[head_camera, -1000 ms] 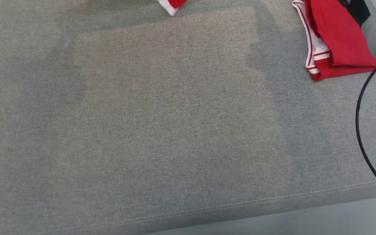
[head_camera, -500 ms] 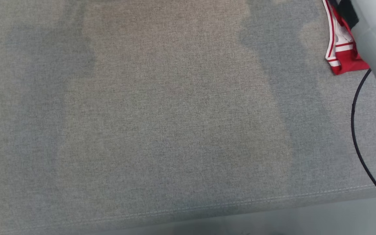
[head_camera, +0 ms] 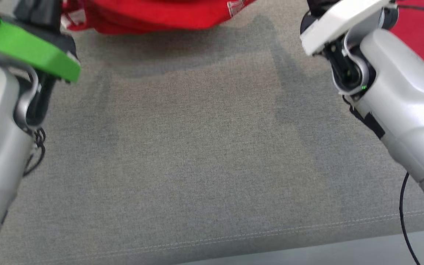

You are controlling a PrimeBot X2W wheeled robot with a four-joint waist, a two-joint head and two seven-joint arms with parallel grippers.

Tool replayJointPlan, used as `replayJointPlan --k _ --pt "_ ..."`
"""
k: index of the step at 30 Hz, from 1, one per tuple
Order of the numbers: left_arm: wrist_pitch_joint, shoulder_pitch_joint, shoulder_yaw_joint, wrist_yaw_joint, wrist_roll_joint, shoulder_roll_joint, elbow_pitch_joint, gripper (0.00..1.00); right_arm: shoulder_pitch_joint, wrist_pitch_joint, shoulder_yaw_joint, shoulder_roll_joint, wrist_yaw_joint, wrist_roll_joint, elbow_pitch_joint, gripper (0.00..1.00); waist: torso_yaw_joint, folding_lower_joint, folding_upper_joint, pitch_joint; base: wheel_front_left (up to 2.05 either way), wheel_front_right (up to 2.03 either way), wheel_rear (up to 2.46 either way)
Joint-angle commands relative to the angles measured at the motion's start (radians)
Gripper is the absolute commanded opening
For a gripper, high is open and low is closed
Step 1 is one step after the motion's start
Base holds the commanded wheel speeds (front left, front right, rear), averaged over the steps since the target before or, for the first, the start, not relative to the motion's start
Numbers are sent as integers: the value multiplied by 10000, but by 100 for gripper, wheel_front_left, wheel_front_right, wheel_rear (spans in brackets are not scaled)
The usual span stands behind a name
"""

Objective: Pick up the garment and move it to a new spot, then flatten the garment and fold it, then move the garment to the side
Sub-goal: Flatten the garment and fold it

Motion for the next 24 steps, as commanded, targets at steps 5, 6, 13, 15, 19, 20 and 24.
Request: replayJointPlan --k 5,6,13,15,19,20,24 --pt "-22 2544 964 165 574 -202 -1113 0 1997 -43 -169 -461 -1 54 -925 0 -12 0 0 -1023 0 0 0" --pt "-23 3002 1116 159 674 -228 -1290 0 2375 -42 -210 -521 -1 16 -1086 0 -8 0 0 -1133 0 0 0" --pt "-21 5608 2275 387 1167 -637 -2329 0 4521 -44 -843 -786 -1 -429 -2041 0 56 0 0 -1694 0 0 0" --pt "-23 6267 2665 388 1226 -850 -2655 0 5071 -42 -1080 -800 -1 -543 -2273 0 68 0 0 -1833 0 0 0" --pt "-23 7544 3011 273 1281 -1306 -3021 0 6134 -44 -1476 -835 -1 -645 -2708 0 142 0 0 -2055 0 0 0" --pt "-22 7772 3077 252 1327 -1416 -3067 0 6368 -44 -1470 -864 -1 -686 -2788 0 170 0 0 -2108 0 0 0" --pt "-22 8756 3356 178 1461 -1981 -2944 0 7215 -44 -1579 -899 -1 -735 -3010 0 230 0 0 -2292 0 0 0"
